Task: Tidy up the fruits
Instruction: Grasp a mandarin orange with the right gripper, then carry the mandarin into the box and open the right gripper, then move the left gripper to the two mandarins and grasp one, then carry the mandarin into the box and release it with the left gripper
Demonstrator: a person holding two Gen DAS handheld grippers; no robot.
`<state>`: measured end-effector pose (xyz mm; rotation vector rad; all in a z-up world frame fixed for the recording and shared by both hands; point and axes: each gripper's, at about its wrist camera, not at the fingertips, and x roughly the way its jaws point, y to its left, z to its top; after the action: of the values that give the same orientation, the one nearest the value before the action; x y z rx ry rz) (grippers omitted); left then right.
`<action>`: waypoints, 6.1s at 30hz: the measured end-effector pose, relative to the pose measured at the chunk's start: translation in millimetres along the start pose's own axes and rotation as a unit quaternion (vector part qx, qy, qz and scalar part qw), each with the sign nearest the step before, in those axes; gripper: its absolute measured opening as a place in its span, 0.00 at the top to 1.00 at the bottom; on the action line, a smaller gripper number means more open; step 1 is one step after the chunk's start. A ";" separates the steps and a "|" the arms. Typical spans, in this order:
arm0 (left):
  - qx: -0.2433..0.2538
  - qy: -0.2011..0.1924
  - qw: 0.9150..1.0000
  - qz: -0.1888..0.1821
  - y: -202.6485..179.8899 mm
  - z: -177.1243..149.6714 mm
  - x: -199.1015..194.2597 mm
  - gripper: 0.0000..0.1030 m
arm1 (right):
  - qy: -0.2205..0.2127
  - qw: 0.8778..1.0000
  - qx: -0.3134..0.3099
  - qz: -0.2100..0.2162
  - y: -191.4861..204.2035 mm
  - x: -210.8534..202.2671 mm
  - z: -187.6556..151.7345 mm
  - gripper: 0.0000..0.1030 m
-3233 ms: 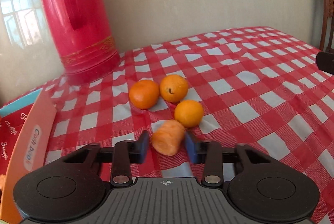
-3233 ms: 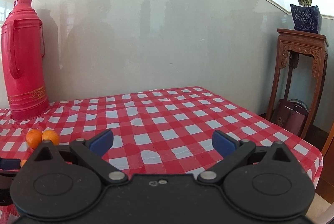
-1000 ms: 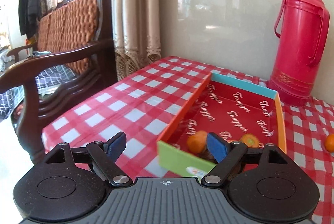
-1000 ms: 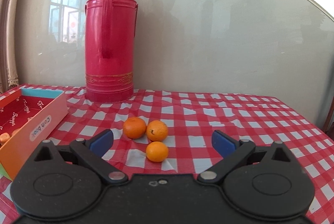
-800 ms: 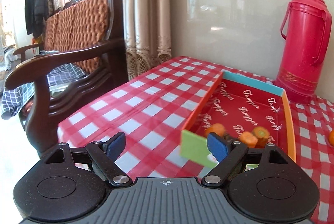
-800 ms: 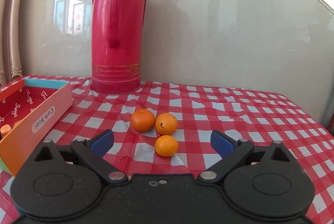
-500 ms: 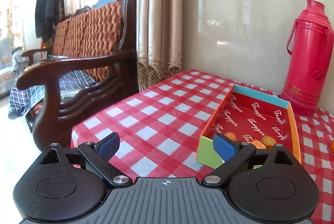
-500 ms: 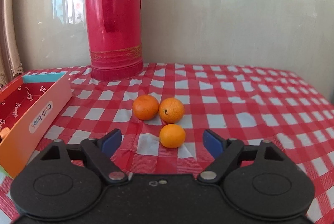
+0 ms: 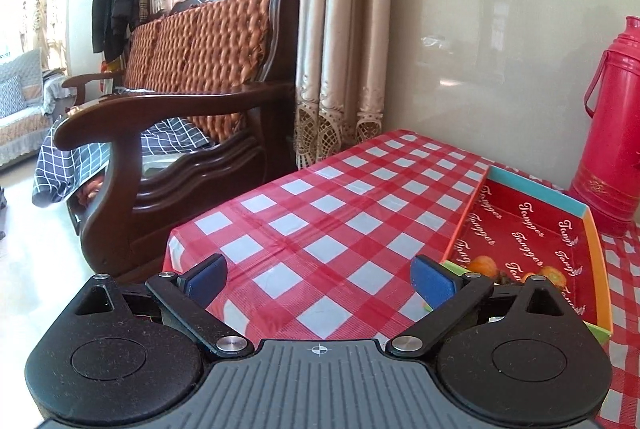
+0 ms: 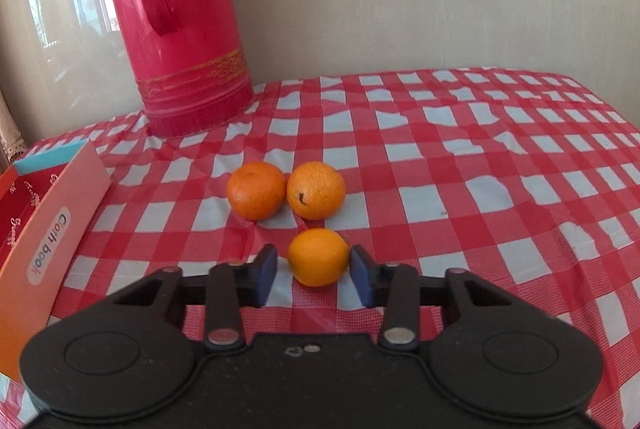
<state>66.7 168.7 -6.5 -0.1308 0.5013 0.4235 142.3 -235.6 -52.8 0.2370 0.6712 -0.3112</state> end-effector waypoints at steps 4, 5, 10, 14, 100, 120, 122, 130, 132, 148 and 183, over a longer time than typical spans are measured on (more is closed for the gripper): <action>-0.017 0.004 1.000 0.002 9.9 0.9 2.8 0.04 | -0.004 1.000 -0.009 0.007 5.7 0.4 -3.3 0.75; -0.020 0.006 1.000 0.003 11.9 1.0 3.7 0.04 | -0.006 1.000 -0.013 0.006 7.4 0.0 -4.1 0.75; -0.035 0.012 0.999 0.005 20.8 0.6 8.0 0.03 | -0.022 0.999 -0.021 0.030 16.4 -11.7 -7.2 0.75; -0.047 0.019 0.999 0.007 28.7 -0.2 10.7 0.03 | -0.048 0.995 -0.048 0.075 36.9 -27.1 -11.4 0.75; 0.288 0.002 0.917 -0.275 -341.5 -39.9 -19.4 0.11 | -0.142 0.967 0.051 -0.207 -109.4 -84.5 -37.9 0.06; 0.281 0.052 0.898 -0.335 -391.3 -49.0 17.3 0.23 | -0.137 0.978 0.046 -0.151 -102.2 -83.7 -34.3 0.06; 0.272 0.062 0.898 -0.341 -393.0 -47.3 22.1 0.23 | -0.135 0.979 0.043 -0.146 -101.3 -82.9 -34.6 0.06; 0.247 0.087 0.896 -0.359 -394.8 -46.4 32.0 0.40 | -0.136 0.980 0.032 -0.143 -95.9 -80.7 -34.9 0.06; 0.253 0.100 0.892 -0.360 -398.6 -49.3 34.0 0.58 | -0.136 0.980 0.029 -0.143 -94.8 -80.4 -35.5 0.06; 0.259 0.083 0.896 -0.352 -400.2 -53.9 35.1 0.54 | -0.130 0.982 0.021 -0.134 -93.4 -78.7 -35.8 0.06; 0.168 0.004 0.975 -0.144 -211.4 14.6 41.4 0.59 | -0.155 0.981 -0.053 -0.101 -25.7 -76.4 -35.2 0.06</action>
<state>195.6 -4.5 -10.1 0.1208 0.5449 0.0518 56.5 -232.7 -33.5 0.0159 0.4022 -0.4932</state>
